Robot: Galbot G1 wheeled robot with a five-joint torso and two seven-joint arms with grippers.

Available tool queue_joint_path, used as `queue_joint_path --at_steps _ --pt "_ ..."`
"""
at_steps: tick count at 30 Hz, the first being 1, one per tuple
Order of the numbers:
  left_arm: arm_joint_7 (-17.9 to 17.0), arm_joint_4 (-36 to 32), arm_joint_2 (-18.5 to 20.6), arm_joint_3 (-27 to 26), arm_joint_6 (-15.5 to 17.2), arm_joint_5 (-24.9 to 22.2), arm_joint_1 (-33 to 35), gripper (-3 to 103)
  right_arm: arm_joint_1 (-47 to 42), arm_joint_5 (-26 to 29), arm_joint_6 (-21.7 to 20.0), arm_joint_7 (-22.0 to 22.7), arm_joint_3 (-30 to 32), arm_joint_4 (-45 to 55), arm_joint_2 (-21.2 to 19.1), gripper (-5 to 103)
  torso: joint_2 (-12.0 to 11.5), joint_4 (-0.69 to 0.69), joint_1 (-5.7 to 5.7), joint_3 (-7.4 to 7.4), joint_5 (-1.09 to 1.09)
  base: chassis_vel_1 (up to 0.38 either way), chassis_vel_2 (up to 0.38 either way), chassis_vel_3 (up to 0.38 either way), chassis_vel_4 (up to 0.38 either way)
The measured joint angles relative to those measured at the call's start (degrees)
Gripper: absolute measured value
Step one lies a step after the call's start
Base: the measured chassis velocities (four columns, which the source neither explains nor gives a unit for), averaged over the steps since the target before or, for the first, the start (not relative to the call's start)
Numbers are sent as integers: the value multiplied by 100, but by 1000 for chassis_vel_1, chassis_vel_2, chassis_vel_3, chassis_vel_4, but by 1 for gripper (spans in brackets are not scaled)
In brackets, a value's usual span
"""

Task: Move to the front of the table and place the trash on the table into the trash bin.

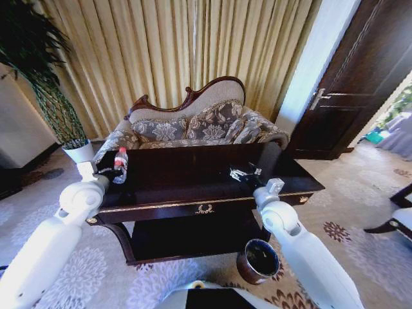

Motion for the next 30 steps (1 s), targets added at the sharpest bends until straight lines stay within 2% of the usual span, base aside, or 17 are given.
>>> queue_joint_path --at_steps 1,2,3,4,5,8,9,10,11,12,15,16,18,21,22,26,30 --pt "0 0 0 0 0 0 0 28 0 0 0 0 0 0 0 100 0 0 0 0 0 0 0 0 0" --pt "322 -18 29 -40 -214 519 58 28 17 24 0 23 8 32 -20 100 0 1 0 0 0 0 0 0 0" --pt "543 -37 47 -88 -402 815 101 28 31 87 -11 38 32 64 -43 100 0 0 0 0 -1 0 0 0 0" --pt "691 -47 62 -135 -590 1020 137 28 48 156 -38 53 56 101 -68 100 0 0 0 0 0 0 0 0 0" --pt "691 -47 62 -135 -590 1020 137 28 48 156 -38 53 56 101 -68 100 0 0 0 0 0 0 0 0 0" --pt "1308 -25 105 -299 -1349 1740 328 28 90 436 -135 112 88 212 -171 100 0 1 0 0 0 0 0 0 0" --pt "1308 -25 105 -299 -1349 1740 328 28 90 436 -135 112 88 212 -171 100 0 1 0 0 0 0 0 0 0" --pt "1585 -19 125 -382 -1702 1957 430 28 114 595 -171 144 85 274 -225 100 0 0 0 0 0 0 0 0 0" --pt "1749 -22 141 -435 -1891 2037 494 28 143 728 -198 161 73 321 -264 100 0 0 0 0 0 0 0 0 0" --pt "1749 -22 141 -435 -1891 2037 494 28 143 728 -198 161 73 321 -264 100 0 0 0 0 0 0 0 0 0" --pt "2396 -39 193 -589 -2577 2311 644 28 365 1344 -257 177 8 445 -420 100 0 1 0 0 -1 0 0 0 0" --pt "2396 -39 193 -589 -2577 2311 644 28 365 1344 -257 177 8 445 -420 100 0 1 0 0 -1 0 0 0 0" --pt "2780 -12 228 -588 -3005 2379 588 28 623 1814 -279 176 -41 463 -525 100 0 1 0 0 0 0 0 0 0" --pt "2939 6 255 -534 -3204 2379 505 28 758 1987 -282 164 -81 463 -597 100 0 1 0 0 0 0 0 0 0" --pt "3094 42 296 -445 -3405 2379 376 28 905 2137 -286 131 -146 450 -712 100 0 1 0 0 0 0 0 0 0" --pt "3290 136 382 -184 -3619 2257 52 28 1254 2404 -297 -118 -309 330 -932 100 0 0 0 0 0 0 0 0 0" --pt "3682 295 412 160 -3957 2197 -127 28 1673 2801 -297 -550 -491 108 -998 100 0 -1 1 0 0 0 0 0 0"
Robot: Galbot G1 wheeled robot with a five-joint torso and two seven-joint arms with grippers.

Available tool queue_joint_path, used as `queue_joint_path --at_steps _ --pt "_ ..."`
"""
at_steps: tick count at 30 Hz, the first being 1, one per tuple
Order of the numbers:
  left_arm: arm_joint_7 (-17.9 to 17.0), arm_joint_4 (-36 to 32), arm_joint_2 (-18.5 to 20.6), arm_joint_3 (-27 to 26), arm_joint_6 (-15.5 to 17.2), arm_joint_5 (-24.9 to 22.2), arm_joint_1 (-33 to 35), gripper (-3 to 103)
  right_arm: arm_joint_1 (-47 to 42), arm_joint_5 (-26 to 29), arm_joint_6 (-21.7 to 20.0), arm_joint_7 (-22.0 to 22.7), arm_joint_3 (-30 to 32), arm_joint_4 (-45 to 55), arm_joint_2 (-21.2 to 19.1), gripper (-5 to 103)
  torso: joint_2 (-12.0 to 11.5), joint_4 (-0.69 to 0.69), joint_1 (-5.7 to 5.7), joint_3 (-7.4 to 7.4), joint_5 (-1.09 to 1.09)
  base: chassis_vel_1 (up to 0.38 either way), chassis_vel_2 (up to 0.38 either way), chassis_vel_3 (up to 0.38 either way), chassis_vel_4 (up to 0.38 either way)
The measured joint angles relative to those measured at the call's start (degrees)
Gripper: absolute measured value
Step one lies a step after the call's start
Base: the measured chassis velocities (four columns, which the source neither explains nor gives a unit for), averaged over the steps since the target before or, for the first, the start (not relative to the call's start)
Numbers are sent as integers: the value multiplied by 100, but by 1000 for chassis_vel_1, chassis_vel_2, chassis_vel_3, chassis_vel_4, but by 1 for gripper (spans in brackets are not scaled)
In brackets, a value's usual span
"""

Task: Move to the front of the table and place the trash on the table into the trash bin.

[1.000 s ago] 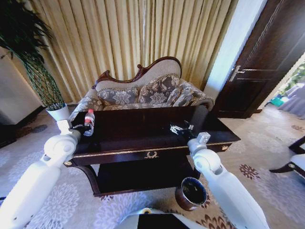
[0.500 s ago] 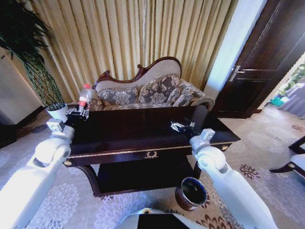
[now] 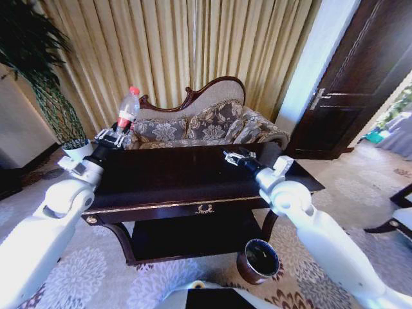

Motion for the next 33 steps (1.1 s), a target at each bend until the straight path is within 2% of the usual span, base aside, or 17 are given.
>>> queue_joint_path --at_steps 3,6,12,33 --pt "136 51 0 122 -119 5 -40 28 176 205 10 -119 -73 -86 27 100 0 2 0 0 -1 0 0 0 0" --pt "446 234 -7 522 -437 82 -346 28 528 575 25 -234 -259 -268 134 100 0 2 0 0 -1 0 0 0 0" --pt "758 656 -110 1086 -699 122 -969 28 759 639 30 -339 -468 -414 223 100 0 -2 0 0 0 0 0 0 0" --pt "839 564 -217 1432 -680 163 -1172 28 1811 1458 -17 -426 -1100 -608 636 100 0 2 0 0 -1 0 0 0 0"
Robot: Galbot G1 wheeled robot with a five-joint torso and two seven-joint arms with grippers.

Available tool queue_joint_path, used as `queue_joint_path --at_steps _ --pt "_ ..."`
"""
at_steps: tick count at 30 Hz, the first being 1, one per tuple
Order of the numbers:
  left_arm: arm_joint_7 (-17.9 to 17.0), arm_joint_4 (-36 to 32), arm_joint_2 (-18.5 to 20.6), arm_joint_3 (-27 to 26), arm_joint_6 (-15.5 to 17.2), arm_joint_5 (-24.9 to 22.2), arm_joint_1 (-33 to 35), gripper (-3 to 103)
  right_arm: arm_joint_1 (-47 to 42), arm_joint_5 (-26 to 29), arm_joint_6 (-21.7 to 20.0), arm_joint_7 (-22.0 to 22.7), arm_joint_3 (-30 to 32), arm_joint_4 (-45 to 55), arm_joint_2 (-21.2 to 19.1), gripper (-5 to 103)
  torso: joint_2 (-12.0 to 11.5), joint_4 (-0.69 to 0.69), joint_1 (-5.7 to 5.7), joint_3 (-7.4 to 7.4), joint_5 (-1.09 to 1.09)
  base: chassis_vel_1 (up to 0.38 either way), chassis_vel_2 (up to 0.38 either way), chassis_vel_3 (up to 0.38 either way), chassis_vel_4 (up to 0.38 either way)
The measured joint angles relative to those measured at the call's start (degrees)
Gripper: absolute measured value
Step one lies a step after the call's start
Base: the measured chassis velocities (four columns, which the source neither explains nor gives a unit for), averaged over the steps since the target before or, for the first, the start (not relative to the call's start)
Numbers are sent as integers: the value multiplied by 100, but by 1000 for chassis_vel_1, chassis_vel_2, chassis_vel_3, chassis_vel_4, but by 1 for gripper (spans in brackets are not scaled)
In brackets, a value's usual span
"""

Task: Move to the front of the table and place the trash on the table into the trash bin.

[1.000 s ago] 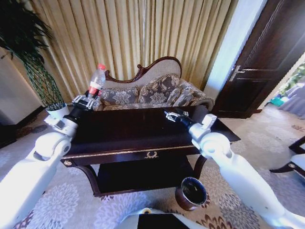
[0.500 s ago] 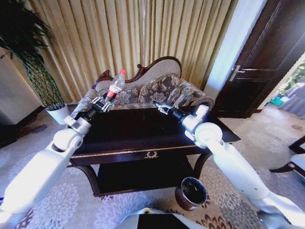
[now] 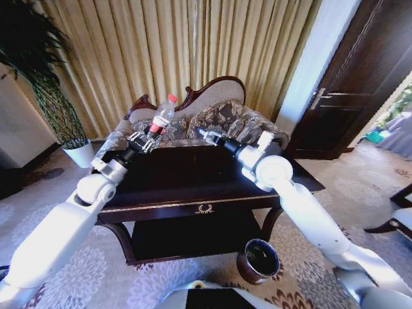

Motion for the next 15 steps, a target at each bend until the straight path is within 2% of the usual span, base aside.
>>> queue_joint_path --at_steps 15 --pt "-48 335 -280 789 96 74 -732 28 333 -35 -3 -15 -231 -243 185 100 0 0 0 0 0 0 0 0 0"
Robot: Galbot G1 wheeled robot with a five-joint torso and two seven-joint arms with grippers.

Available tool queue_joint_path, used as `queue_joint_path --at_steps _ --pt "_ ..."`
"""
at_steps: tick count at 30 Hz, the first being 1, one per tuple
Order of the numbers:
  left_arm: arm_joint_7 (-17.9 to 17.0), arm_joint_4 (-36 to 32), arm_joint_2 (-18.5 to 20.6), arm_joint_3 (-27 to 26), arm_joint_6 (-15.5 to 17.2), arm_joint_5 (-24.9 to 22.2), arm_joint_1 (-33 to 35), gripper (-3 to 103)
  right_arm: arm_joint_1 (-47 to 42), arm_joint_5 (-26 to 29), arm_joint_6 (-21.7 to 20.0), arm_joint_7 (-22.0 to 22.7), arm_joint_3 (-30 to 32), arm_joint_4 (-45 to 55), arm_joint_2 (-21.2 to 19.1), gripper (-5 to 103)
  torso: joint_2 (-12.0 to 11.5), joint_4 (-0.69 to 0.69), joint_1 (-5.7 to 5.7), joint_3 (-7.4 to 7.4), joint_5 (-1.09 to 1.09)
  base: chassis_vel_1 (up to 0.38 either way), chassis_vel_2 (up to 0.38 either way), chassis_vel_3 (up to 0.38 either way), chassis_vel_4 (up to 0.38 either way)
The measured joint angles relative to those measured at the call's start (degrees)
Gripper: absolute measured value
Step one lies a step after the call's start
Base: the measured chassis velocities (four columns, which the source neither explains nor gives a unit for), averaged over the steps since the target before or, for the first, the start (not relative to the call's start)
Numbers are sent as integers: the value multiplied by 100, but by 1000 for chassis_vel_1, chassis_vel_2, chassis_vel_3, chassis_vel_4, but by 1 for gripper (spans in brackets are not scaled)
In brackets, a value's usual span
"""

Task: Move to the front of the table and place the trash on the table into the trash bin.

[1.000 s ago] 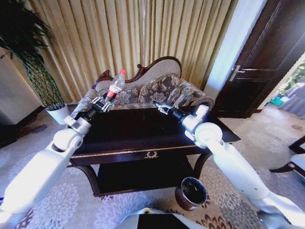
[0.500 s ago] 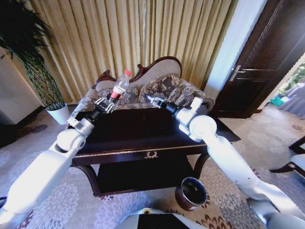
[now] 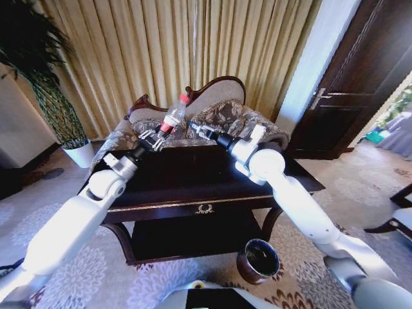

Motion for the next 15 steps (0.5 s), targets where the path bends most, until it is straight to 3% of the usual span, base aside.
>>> queue_joint_path --at_steps 15 --pt "-134 35 -210 580 162 23 -496 28 181 2 0 2 -98 -96 2 100 0 0 0 0 0 0 0 0 0"
